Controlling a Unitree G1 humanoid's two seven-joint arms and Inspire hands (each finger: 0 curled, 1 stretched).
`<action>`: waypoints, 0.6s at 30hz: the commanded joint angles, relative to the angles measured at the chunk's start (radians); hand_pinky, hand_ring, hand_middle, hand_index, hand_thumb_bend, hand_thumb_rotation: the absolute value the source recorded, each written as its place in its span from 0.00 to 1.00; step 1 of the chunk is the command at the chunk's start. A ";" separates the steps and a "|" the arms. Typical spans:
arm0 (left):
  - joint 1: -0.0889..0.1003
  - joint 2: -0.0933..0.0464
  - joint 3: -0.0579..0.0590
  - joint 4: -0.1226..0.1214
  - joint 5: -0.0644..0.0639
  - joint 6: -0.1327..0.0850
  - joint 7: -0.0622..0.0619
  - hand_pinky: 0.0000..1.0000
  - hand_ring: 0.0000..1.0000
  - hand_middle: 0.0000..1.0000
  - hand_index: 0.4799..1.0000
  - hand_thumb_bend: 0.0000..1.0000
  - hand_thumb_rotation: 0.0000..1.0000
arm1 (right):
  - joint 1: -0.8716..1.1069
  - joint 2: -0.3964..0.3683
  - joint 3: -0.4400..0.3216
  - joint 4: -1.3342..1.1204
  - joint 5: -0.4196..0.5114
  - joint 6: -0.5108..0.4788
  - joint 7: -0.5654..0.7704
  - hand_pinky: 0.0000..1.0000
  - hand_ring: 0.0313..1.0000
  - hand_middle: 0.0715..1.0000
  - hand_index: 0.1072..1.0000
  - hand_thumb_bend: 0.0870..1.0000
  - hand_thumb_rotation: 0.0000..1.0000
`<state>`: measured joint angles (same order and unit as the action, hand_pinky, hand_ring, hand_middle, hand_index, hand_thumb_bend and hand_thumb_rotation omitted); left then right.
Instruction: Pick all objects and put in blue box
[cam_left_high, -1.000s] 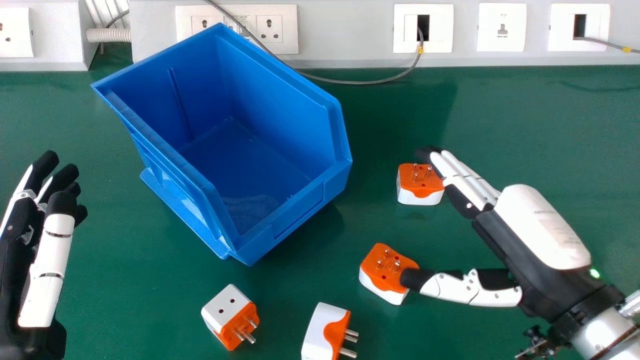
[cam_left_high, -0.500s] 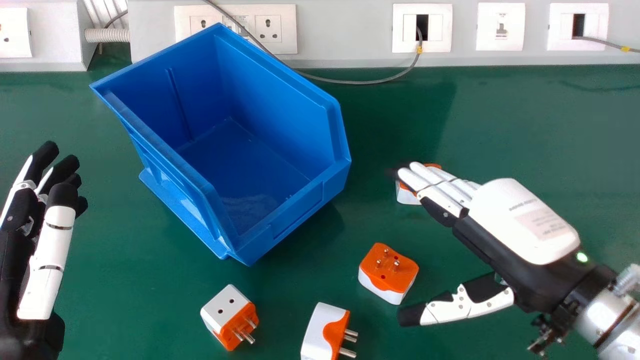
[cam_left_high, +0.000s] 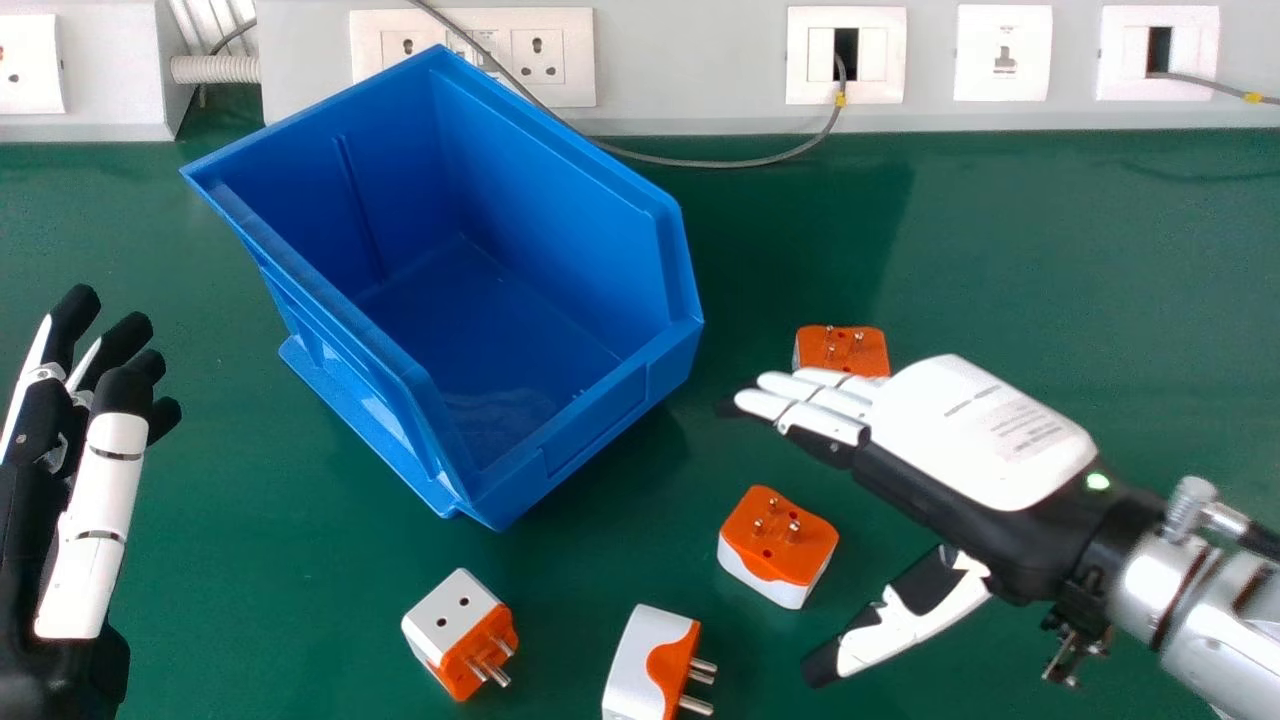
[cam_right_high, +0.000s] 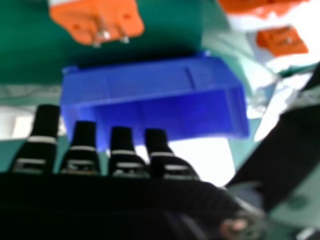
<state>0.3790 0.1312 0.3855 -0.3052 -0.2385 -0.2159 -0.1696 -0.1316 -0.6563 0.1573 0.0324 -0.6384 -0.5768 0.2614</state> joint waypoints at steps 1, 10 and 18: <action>-0.003 0.008 0.008 -0.022 -0.014 -0.011 0.000 0.87 0.91 0.92 0.90 0.56 0.77 | -0.049 -0.015 0.015 0.015 0.002 -0.028 -0.003 0.77 0.90 0.91 0.89 0.73 0.42; 0.002 0.006 0.006 -0.028 -0.010 -0.012 -0.001 0.87 0.91 0.92 0.88 0.57 0.77 | -0.144 -0.027 0.092 0.132 -0.017 -0.078 0.017 0.77 0.89 0.90 0.88 0.73 0.34; 0.001 0.009 0.010 -0.024 -0.017 -0.008 -0.003 0.87 0.91 0.91 0.86 0.58 0.77 | -0.219 -0.041 0.128 0.197 -0.040 -0.105 0.038 0.77 0.89 0.90 0.86 0.73 0.30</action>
<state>0.3806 0.1310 0.3864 -0.3074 -0.2387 -0.2158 -0.1710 -0.3072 -0.6773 0.2867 0.2336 -0.6820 -0.6704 0.2941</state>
